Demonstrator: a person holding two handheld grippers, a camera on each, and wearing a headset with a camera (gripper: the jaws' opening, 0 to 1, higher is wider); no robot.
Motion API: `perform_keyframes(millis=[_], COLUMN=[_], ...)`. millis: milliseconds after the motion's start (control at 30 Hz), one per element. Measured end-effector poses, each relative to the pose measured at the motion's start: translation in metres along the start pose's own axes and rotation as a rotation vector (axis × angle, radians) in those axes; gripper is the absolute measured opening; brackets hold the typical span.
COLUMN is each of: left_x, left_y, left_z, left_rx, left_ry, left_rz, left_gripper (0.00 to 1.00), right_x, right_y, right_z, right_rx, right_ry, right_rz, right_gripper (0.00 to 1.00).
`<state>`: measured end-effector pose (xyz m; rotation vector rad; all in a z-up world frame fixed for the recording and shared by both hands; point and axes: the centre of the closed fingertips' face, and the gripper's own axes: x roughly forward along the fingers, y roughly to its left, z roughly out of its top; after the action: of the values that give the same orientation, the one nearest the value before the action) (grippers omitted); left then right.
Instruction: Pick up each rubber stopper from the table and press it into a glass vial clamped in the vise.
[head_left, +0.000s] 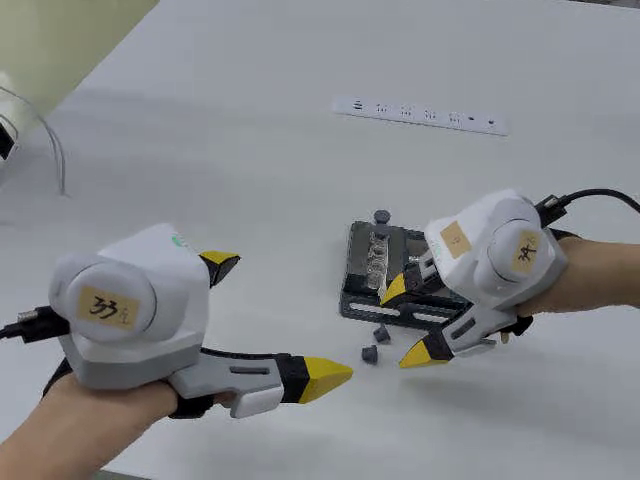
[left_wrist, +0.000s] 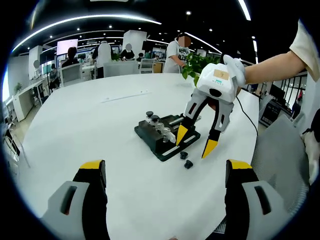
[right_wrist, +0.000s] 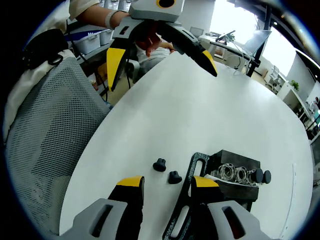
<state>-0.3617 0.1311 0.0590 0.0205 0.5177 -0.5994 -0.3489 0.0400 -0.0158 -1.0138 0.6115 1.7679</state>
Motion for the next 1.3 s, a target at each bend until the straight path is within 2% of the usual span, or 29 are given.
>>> perform_keyframes(millis=[267,433,600,1300], left_x=[-0.001,-0.001,0.0,0.001], left_y=[0.0,0.0,0.0,-0.001], left_z=[-0.005,-0.007,-0.008,-0.014], left_rx=[-0.008,-0.016,-0.019,-0.023], left_ry=[0.006,0.013,0.017,0.029], left_rz=[0.003,0.002,0.001,-0.006], left_gripper=[0.99,0.99,0.99,0.99], right_x=[0.006,0.009,0.009,0.013], right_y=[-0.009,-0.014,-0.011,-0.012], right_z=[-0.008,-0.011,-0.011,-0.011], right_rx=[-0.005,-0.009,-0.018,-0.032], right_ry=[0.02,0.023,0.022,0.021], right_rz=[0.006,0.014,0.034,0.056], right_gripper=[0.15,0.13,0.1,0.07])
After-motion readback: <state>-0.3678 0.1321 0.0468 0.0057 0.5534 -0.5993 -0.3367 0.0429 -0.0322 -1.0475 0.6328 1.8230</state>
